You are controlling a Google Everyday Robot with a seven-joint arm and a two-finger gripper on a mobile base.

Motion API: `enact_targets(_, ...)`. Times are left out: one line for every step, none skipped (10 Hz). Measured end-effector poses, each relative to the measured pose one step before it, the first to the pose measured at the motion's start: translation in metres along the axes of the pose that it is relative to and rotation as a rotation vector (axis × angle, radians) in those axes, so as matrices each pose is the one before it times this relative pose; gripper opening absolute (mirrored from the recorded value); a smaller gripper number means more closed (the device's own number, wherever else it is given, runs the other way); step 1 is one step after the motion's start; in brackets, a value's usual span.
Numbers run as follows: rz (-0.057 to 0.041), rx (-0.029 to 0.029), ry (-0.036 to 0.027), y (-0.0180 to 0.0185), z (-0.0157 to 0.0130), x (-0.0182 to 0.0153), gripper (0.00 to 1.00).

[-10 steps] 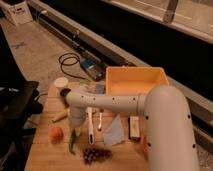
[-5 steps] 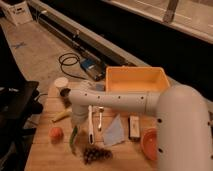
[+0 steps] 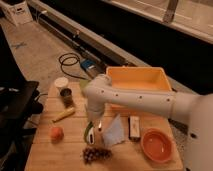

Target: Place pepper in red bowl

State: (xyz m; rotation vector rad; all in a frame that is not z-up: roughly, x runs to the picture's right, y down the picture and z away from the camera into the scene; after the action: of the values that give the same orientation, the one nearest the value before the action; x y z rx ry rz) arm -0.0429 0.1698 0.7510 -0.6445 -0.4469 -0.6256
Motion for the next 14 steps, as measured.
enact_targets(0.05184, 0.01537, 0.0088, 0.01478, -0.00932, 0.01595, 0.0)
enact_targets(0.05762, 0.01752, 0.00986, 0.01567, -0.01065, 0.01829, 0.0)
enact_targets(0.06297, 0.02378, 0.00742, 0.01621, -0.01231, 0.0209, 0.0)
enact_targets(0.04264, 0.01884, 0.00101, 0.01195, -0.00864, 0.0167, 0.0)
enact_targets(0.03067, 0.01398, 0.00009, 0.00901, -0.00676, 0.01198, 0.0)
enact_targets(0.00664, 0.00313, 0.00024, 0.00203, -0.00139, 0.00289, 0.0)
enact_targets(-0.00433, 0.00084, -0.00184, -0.00161, 0.00033, -0.002, 0.0)
enact_targets(0.00254, -0.00006, 0.00082, 0.00098, -0.00021, 0.00122, 0.0)
enact_targets(0.00127, 0.00022, 0.00027, 0.00029, -0.00012, 0.00056, 0.0)
enact_targets(-0.00239, -0.00034, -0.00036, -0.00068, 0.0002, -0.00099, 0.0)
enact_targets(0.00089, -0.0003, 0.001, -0.00003, 0.00024, 0.00008, 0.0)
enact_targets(0.01268, 0.00094, 0.00617, 0.00105, -0.00013, 0.00208, 0.0)
enact_targets(0.03594, 0.0085, 0.01633, 0.00178, -0.0046, 0.00557, 0.0)
enact_targets(0.0444, 0.01175, 0.01418, 0.00502, -0.00613, 0.01176, 0.0)
